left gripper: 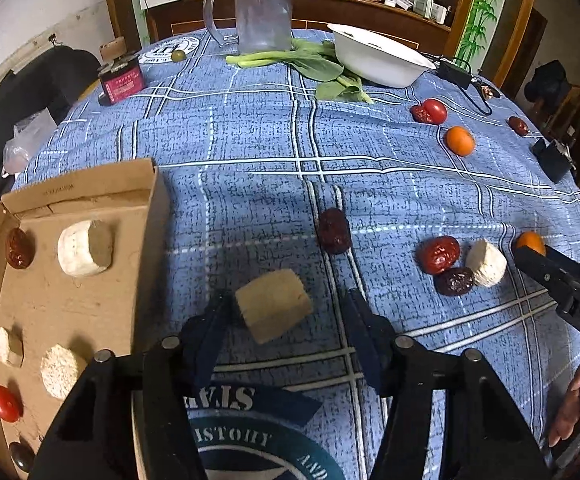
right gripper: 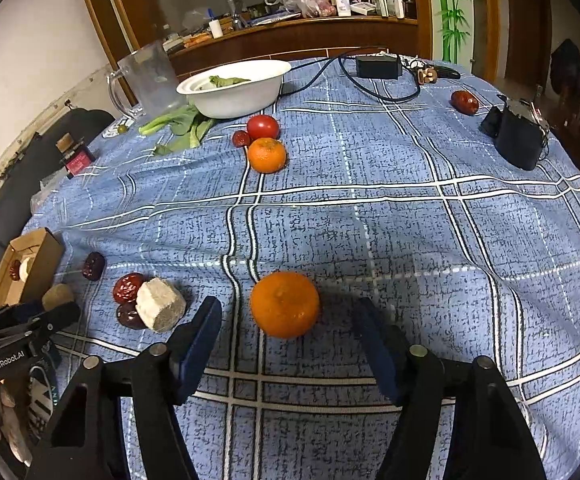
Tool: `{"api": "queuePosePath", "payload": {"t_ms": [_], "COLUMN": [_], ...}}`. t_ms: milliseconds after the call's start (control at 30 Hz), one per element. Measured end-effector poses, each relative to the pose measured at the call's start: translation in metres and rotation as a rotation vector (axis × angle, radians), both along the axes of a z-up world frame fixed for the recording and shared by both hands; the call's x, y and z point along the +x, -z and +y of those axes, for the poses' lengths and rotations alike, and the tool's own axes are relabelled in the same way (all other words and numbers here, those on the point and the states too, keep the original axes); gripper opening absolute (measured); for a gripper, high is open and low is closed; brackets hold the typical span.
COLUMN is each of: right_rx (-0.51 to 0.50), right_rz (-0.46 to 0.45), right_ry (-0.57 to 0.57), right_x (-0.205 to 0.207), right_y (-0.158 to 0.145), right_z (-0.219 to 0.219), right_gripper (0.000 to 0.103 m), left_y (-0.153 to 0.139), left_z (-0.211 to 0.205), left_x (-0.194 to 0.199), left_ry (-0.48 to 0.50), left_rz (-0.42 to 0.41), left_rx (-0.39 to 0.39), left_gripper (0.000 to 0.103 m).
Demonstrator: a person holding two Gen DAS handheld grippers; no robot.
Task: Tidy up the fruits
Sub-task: 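Grasp the tan square cake with the left tool while the right tool grasps an orange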
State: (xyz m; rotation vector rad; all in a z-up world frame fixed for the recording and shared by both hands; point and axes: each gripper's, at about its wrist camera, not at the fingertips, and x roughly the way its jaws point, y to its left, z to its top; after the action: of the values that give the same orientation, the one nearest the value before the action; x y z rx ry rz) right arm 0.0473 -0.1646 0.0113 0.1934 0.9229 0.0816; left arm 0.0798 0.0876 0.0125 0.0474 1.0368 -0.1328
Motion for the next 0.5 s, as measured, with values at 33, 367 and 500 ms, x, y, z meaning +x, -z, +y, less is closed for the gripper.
{"api": "queuePosePath", "payload": {"t_ms": [33, 367, 500], "right_rx": [-0.016, -0.012, -0.006], "right_rz": [-0.006, -0.045, -0.071], "right_ry": [-0.001, -0.025, -0.027], "right_x": [0.000, -0.006, -0.013], "right_y": [0.000, -0.003, -0.007], "right_z": [0.002, 0.006, 0.006], "right_gripper": [0.062, 0.035, 0.035], "left_y": [0.001, -0.008, -0.019], "left_z": [-0.002, 0.002, 0.004], "left_x": [0.002, -0.016, -0.035], "left_ry": [0.002, 0.018, 0.023], "left_rz": [-0.002, -0.052, -0.075], "left_rx": [0.011, -0.027, -0.092], "left_gripper": [0.060, 0.034, 0.034]}}
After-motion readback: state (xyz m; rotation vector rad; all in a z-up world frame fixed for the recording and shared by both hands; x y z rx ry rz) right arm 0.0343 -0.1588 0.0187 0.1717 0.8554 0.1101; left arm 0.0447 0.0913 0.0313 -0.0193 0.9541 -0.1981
